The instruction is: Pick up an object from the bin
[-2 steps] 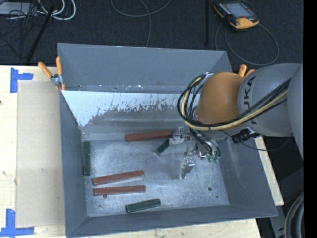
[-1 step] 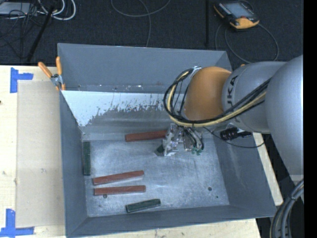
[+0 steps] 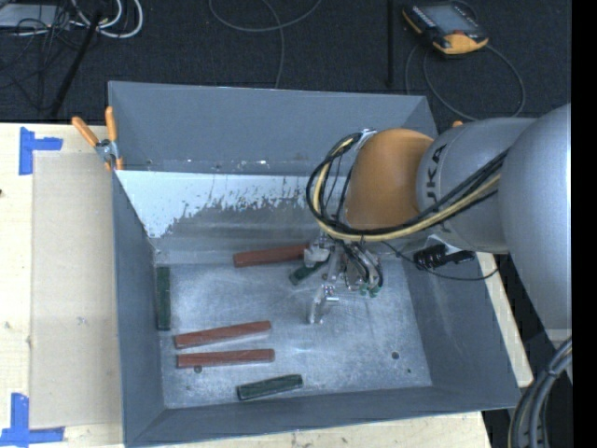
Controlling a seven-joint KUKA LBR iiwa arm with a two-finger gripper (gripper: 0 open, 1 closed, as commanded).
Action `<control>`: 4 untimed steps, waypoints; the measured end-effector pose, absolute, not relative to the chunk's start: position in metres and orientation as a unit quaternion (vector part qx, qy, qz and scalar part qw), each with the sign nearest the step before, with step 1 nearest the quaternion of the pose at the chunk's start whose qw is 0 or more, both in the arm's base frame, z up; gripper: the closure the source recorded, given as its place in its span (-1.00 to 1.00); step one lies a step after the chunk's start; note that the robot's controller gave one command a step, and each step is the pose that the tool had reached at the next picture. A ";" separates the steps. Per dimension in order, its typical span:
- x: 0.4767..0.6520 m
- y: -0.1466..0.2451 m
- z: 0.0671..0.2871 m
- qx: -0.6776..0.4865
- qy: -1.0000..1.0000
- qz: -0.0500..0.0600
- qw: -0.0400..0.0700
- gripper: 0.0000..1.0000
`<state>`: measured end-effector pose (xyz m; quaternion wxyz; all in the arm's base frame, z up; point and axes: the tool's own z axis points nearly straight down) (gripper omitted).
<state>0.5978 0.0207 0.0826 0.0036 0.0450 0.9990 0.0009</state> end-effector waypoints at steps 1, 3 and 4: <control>0.598 0.021 0.083 0.045 0.999 0.001 0.005 -1.00; 0.589 0.091 0.078 -0.071 0.997 0.001 0.000 -1.00; 0.589 0.091 0.079 -0.077 0.997 0.000 0.001 -1.00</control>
Offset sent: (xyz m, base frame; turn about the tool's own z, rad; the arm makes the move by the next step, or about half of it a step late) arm -0.0206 0.1153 -0.0126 -0.1361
